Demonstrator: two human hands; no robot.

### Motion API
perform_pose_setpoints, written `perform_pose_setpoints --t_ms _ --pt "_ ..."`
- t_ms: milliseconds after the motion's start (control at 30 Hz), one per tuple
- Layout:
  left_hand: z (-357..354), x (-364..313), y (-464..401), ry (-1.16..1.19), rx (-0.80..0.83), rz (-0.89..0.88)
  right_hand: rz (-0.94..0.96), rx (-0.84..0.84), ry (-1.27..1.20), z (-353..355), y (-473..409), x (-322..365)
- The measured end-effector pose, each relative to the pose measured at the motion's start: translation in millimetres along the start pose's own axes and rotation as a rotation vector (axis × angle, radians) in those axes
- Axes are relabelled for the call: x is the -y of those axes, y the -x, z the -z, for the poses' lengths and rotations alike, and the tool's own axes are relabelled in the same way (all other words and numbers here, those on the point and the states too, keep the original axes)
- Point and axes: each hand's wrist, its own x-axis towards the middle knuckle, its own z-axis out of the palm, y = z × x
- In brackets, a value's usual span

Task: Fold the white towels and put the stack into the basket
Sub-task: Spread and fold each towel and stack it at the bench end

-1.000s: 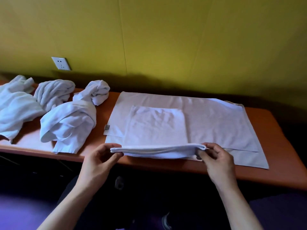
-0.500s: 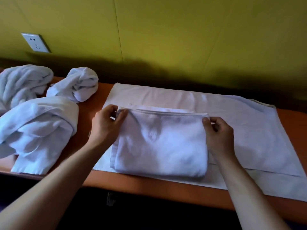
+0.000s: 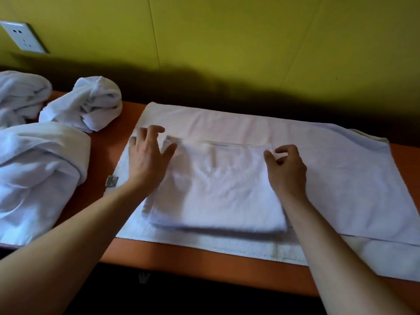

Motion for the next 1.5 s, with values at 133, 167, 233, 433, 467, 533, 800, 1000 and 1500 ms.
perform_pose_setpoints --t_ms 133,167,233,433,467,533,800,1000,1500 --pt "18 -9 60 -0.18 0.02 -0.412 -0.045 0.06 0.084 23 35 -10" --pt "21 -9 79 -0.195 0.072 -0.444 -0.077 0.072 0.123 29 45 -14" --pt "23 -5 108 -0.289 0.196 -0.423 -0.153 0.102 0.197 39 64 -21" --pt "34 9 115 -0.277 0.513 -0.276 -0.398 0.236 -0.022 44 103 -18" --pt "35 10 117 -0.277 0.522 -0.282 -0.478 0.261 -0.108 45 103 -12" --pt "37 8 119 -0.273 0.532 -0.285 -0.616 0.301 -0.302 47 100 -6" --pt "53 9 113 -0.115 0.359 -0.115 -0.087 -0.015 -0.144 28 109 53" --pt "60 26 107 0.158 0.384 -0.02 0.351 0.009 0.034 -25 136 120" --pt "73 30 97 0.56 0.339 0.412 0.346 0.26 -0.018 -60 154 117"
